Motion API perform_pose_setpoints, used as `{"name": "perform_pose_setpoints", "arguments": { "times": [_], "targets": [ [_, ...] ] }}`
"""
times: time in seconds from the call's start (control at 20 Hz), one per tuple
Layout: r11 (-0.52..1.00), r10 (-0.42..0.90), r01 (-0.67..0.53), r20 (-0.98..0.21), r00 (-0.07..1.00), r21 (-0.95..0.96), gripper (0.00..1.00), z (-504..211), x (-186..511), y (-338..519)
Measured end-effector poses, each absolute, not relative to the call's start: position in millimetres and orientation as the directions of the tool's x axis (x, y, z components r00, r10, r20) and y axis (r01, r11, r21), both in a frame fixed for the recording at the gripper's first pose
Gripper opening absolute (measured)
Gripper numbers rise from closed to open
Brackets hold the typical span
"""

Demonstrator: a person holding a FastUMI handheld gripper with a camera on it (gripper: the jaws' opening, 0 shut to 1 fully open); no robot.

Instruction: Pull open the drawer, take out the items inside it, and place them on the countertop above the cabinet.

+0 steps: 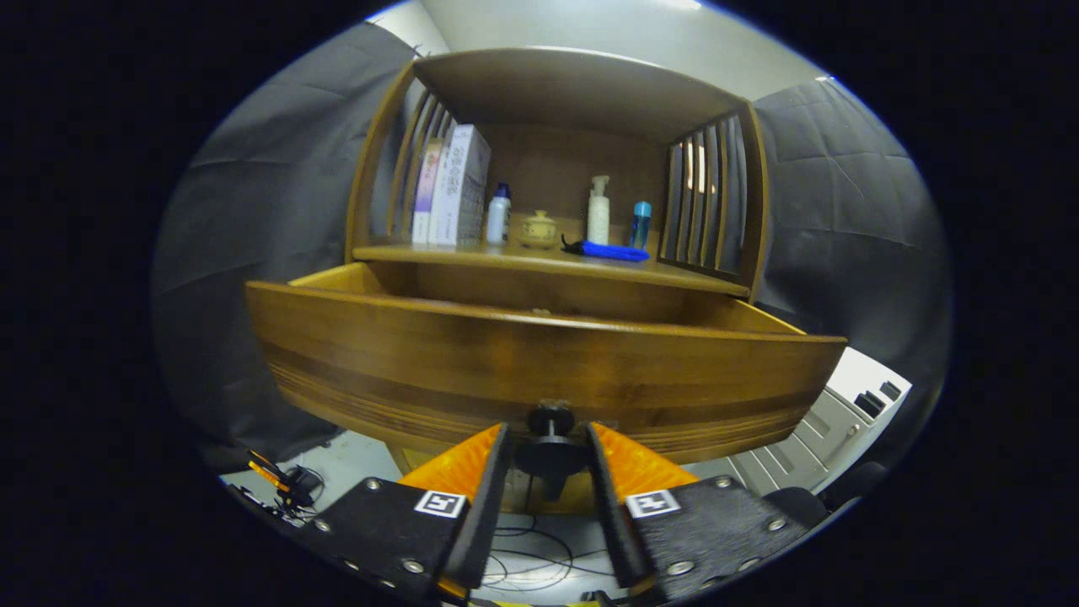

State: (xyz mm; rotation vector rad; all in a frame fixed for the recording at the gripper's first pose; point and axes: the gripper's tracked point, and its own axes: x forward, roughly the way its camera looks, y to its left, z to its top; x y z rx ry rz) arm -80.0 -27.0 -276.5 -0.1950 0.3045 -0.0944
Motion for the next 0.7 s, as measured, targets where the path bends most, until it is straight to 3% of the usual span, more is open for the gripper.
{"name": "perform_pose_setpoints", "arguments": {
  "times": [0.25,0.5,0.7],
  "targets": [
    [0.985,-0.062,0.023,-0.226,0.972,-0.172,0.95,-207,-79,-7],
    [0.978,-0.14,0.086,-0.291,0.947,-0.19,0.95,-164,-33,-16],
    [0.975,-0.209,0.151,-0.44,0.873,-0.163,0.95,-174,5,-30]
  ]
}}
